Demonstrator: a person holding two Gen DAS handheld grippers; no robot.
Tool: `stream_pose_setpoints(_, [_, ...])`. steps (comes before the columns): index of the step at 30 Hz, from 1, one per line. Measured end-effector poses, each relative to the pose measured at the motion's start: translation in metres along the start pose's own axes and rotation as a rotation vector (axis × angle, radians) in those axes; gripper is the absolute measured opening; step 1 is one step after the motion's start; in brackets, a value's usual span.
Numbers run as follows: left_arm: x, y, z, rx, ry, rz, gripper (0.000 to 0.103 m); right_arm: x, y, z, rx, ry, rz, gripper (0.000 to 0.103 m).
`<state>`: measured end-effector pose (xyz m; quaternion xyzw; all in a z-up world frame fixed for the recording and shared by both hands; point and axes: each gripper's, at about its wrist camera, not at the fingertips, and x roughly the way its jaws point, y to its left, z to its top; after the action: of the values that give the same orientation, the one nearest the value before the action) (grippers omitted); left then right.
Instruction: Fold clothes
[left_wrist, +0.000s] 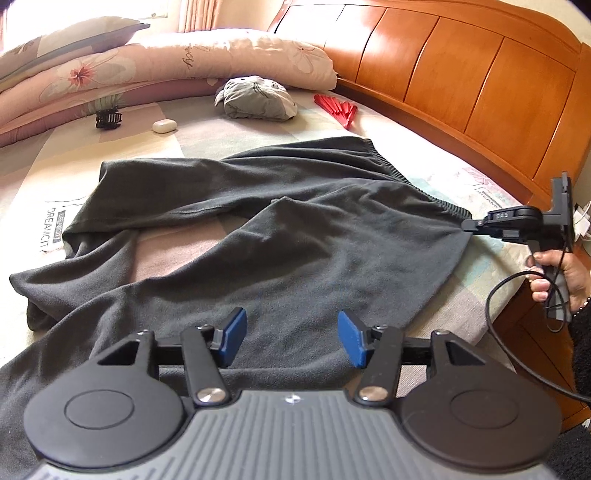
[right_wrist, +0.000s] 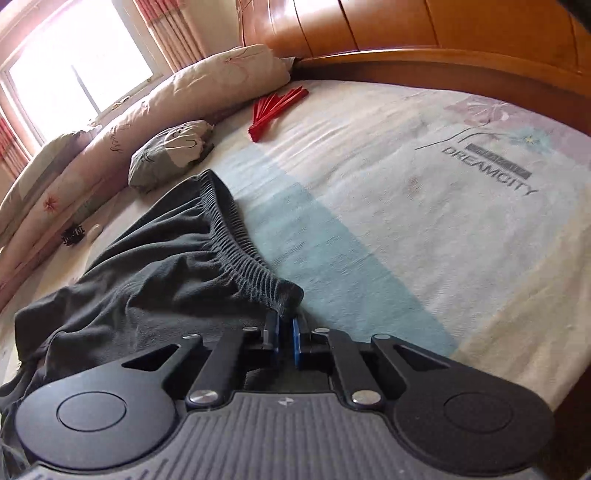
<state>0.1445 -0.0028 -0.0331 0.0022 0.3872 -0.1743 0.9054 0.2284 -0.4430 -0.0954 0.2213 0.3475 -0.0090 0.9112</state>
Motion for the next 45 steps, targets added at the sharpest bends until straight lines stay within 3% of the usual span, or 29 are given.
stream_pose_setpoints(4, [0.010, 0.006, -0.009, -0.020, 0.027, -0.005, 0.061, -0.019, -0.011, -0.003, -0.009, 0.009, -0.065, 0.012])
stream_pose_setpoints(11, [0.028, 0.030, -0.031, -0.124, 0.121, -0.041, 0.061, -0.040, 0.012, -0.016, 0.024, 0.015, 0.040, 0.021])
stream_pose_setpoints(14, [0.013, 0.041, -0.020, -0.097, 0.088, -0.013, 0.061, -0.042, 0.035, -0.022, 0.013, 0.033, 0.105, 0.031])
stream_pose_setpoints(18, [0.008, 0.087, -0.011, -0.160, 0.061, 0.048, 0.061, -0.035, 0.078, -0.030, -0.057, 0.072, 0.169, 0.042])
stream_pose_setpoints(23, [0.005, 0.147, 0.001, -0.249, 0.030, 0.125, 0.061, -0.026, 0.121, -0.040, -0.135, 0.113, 0.220, 0.047])
stream_pose_setpoints(28, [0.002, 0.208, 0.012, -0.338, -0.001, 0.202, 0.061, -0.018, 0.135, -0.043, -0.157, 0.141, 0.206, 0.048])
stream_pose_setpoints(33, [0.035, 0.226, 0.010, -0.341, 0.038, 0.151, 0.058, -0.014, 0.146, -0.039, -0.181, 0.147, 0.187, 0.049])
stream_pose_setpoints(35, [0.042, 0.222, 0.010, -0.299, 0.041, 0.145, 0.058, -0.012, 0.152, -0.038, -0.190, 0.149, 0.180, 0.050])
stream_pose_setpoints(37, [0.045, 0.217, 0.011, -0.248, 0.044, 0.141, 0.052, -0.009, 0.158, -0.039, -0.199, 0.152, 0.180, 0.050])
stream_pose_setpoints(39, [0.043, 0.212, 0.015, -0.203, 0.045, 0.136, 0.027, -0.004, 0.166, -0.041, -0.209, 0.156, 0.183, 0.050])
stream_pose_setpoints(40, [0.041, 0.211, 0.017, -0.186, 0.041, 0.132, 0.022, -0.003, 0.169, -0.042, -0.212, 0.159, 0.187, 0.050])
stream_pose_setpoints(45, [0.031, 0.203, 0.040, -0.116, -0.002, 0.141, 0.013, 0.002, 0.187, -0.047, -0.229, 0.170, 0.216, 0.050])
